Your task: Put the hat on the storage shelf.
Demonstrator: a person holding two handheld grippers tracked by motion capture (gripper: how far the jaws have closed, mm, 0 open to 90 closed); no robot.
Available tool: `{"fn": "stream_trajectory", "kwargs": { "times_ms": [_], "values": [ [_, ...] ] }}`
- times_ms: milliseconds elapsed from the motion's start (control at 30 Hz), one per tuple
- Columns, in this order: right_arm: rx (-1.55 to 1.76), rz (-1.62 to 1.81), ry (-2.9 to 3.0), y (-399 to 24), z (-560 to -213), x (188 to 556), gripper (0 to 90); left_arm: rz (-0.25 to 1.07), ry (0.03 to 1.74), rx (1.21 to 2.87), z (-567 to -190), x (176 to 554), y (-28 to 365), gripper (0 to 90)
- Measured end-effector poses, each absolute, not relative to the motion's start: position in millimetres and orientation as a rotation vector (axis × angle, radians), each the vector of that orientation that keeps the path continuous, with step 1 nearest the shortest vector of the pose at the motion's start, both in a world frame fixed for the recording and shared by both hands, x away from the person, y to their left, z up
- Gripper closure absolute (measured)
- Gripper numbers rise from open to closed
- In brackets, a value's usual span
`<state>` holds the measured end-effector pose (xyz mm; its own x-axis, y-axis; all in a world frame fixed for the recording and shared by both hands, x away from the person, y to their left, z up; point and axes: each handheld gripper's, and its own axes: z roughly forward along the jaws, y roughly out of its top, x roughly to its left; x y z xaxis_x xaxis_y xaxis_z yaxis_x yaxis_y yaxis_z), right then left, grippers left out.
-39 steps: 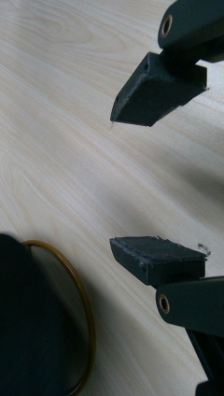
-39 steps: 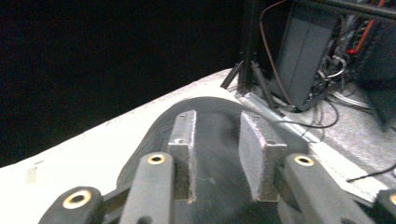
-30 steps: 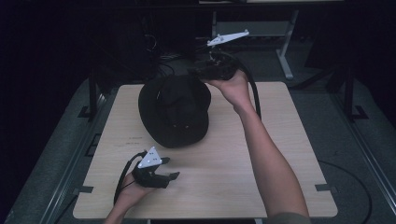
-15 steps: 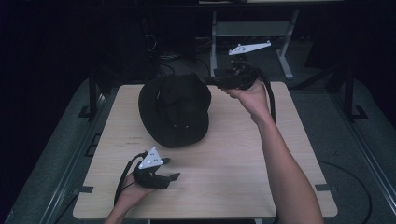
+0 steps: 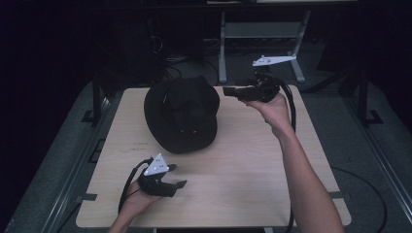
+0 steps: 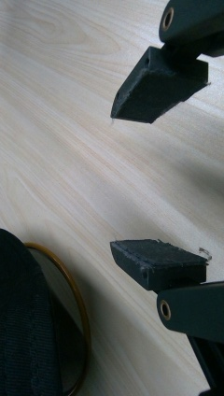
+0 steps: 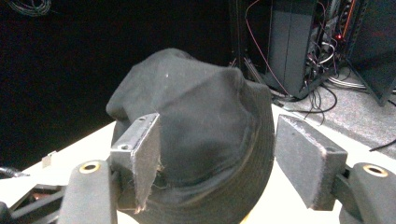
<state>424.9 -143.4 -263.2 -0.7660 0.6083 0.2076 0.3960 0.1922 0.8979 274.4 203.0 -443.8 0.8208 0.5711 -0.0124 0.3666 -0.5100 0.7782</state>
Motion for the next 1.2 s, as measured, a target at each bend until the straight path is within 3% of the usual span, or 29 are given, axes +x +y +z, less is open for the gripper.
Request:
{"fn": "stream_trajectory", "kwargs": {
  "times_ms": [1200],
  "values": [
    [1.162, 1.572, 2.235, -222, -328, 366, 24.9, 0.325, 0.685, 2.145, -441, 272, 205, 27.8]
  ]
}}
